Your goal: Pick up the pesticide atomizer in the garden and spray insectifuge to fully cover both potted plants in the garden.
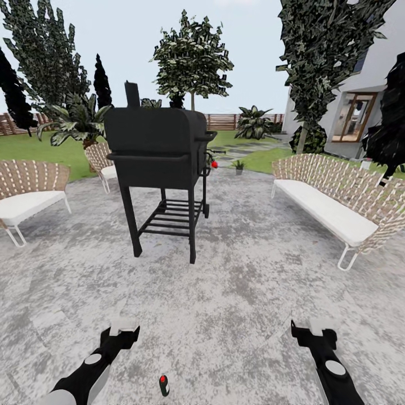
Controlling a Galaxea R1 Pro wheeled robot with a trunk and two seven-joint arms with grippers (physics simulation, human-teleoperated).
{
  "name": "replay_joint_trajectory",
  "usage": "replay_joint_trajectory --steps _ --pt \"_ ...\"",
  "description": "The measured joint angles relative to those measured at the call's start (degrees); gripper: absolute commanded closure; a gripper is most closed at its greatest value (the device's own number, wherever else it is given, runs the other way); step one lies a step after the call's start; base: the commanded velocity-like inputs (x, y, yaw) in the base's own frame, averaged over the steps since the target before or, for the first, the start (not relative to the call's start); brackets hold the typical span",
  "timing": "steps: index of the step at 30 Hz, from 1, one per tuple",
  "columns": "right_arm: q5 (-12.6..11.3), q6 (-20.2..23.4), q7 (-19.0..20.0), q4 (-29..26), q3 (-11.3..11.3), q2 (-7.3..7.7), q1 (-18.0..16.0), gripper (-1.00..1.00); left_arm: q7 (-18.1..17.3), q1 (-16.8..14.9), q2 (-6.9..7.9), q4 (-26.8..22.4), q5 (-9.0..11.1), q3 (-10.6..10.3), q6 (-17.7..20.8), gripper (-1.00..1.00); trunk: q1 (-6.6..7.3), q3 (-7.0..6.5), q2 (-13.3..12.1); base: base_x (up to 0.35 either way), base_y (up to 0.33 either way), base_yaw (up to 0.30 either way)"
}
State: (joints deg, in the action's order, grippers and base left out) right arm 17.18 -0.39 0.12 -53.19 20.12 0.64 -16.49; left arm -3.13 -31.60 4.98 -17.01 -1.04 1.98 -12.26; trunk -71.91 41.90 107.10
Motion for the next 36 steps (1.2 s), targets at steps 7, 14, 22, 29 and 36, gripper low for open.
replay_joint_trajectory --steps 7,14,22,29,36 --pt "-0.01 0.03 0.02 -0.11 0.09 0.00 0.00 -1.00 0.08 0.00 0.03 0.26 0.00 0.04 -0.04 -1.00 -1.54 1.85 2.81 0.000 0.000 0.000" --pt "-0.01 0.01 0.05 -0.13 0.09 0.00 0.00 -1.00 0.07 0.00 0.04 0.35 0.00 0.05 -0.05 -1.00 -3.08 3.74 5.62 0.000 0.000 0.000" --pt "0.00 -0.01 0.19 0.03 -0.04 0.00 0.00 -1.00 0.02 0.07 0.04 3.50 -0.25 -0.01 -5.83 -1.00 -4.83 5.90 8.83 0.000 0.000 0.000" --pt "0.07 0.05 0.16 -0.19 -0.28 0.00 0.00 -1.00 0.22 0.03 0.03 5.26 -0.24 -0.01 -9.09 -1.00 -6.37 7.22 11.63 0.000 0.000 0.000" --pt "0.03 0.09 0.17 -0.16 -0.27 0.00 0.00 -1.00 0.24 0.04 0.03 5.27 -0.24 -0.01 -9.10 -1.00 -7.91 8.47 14.44 0.000 0.000 0.000"
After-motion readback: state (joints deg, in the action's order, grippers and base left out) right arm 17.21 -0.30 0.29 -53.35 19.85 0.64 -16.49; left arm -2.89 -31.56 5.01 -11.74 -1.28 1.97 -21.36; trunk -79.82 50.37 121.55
